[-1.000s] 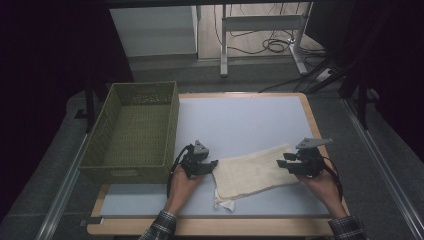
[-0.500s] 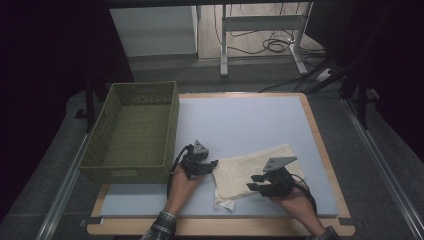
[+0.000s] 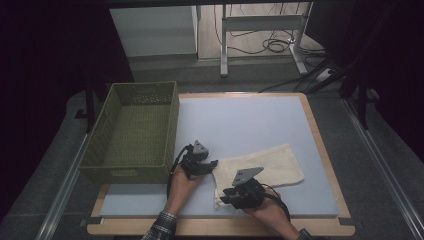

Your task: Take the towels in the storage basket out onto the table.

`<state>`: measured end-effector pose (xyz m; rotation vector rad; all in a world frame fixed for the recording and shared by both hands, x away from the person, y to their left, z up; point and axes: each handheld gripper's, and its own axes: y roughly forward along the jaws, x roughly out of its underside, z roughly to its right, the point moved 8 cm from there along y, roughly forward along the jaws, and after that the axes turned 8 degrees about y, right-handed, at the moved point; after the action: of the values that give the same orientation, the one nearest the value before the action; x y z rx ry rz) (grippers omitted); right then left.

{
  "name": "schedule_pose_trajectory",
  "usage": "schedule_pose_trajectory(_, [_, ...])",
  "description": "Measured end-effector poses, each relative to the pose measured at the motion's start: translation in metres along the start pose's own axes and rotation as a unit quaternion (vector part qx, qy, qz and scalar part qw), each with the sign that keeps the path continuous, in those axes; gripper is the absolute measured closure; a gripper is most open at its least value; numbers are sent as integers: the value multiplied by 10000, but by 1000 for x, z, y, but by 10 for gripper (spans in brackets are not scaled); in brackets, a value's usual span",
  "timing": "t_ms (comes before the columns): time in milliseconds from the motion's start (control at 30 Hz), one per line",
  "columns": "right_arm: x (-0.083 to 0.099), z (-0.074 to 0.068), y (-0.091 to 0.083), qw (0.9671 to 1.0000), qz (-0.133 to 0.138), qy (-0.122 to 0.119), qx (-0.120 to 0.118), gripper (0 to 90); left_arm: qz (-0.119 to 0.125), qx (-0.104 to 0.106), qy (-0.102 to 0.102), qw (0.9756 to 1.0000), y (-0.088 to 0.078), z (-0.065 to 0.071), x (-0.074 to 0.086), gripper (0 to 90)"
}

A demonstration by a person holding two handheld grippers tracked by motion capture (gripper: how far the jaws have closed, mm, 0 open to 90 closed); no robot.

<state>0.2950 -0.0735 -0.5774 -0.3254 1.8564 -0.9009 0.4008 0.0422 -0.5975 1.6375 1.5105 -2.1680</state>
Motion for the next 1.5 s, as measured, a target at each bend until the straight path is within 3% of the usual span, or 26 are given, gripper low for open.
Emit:
schedule_pose_trajectory(200, [1, -5, 13, 9992, -74, -242, 293, 631, 2, 1, 1, 10000, 0, 0, 0, 484])
schedule_pose_trajectory(333, [2, -4, 13, 9974, -41, -440, 573, 752, -6, -19, 12, 10000, 0, 0, 0, 483])
schedule_pose_trajectory(433, [2, -1, 13, 9975, -39, -363, 602, 820, -14, -78, 6, 10000, 0, 0, 0, 498])
schedule_pose_trajectory(500, [2, -1, 13, 9979, -46, -300, 564, 830, -20, -144, -141, 9998, 0, 1, 0, 524])
schedule_pose_trajectory(567, [1, -1, 12, 9981, -67, -265, 550, 832, -26, -219, -222, 9995, -1, 1, -1, 577])
schedule_pose_trajectory(633, [1, -3, 13, 9983, -54, -294, 493, 833, -1, -138, -245, 9996, -1, 7, -2, 683])
schedule_pose_trajectory(700, [0, -5, 14, 9981, -48, -328, 510, 834, -5, -4, -220, 9998, 0, 12, -3, 857])
schedule_pose_trajectory(733, [0, -6, 15, 9982, -42, -343, 485, 834, -37, -27, -182, 9998, 0, 13, -4, 867])
schedule_pose_trajectory(900, [-10, -11, 15, 9989, 53, -312, 357, 835, -115, -99, -106, 9998, -6, 10, -7, 875])
schedule_pose_trajectory(1133, [-23, -15, 3, 9987, 306, -305, 252, 835, 125, -146, 1, 9998, -22, 10, -22, 874])
schedule_pose_trajectory(1500, [-15, 2, -33, 9968, 621, -190, 474, 835, 394, 42, 324, 9987, -12, 22, -58, 871])
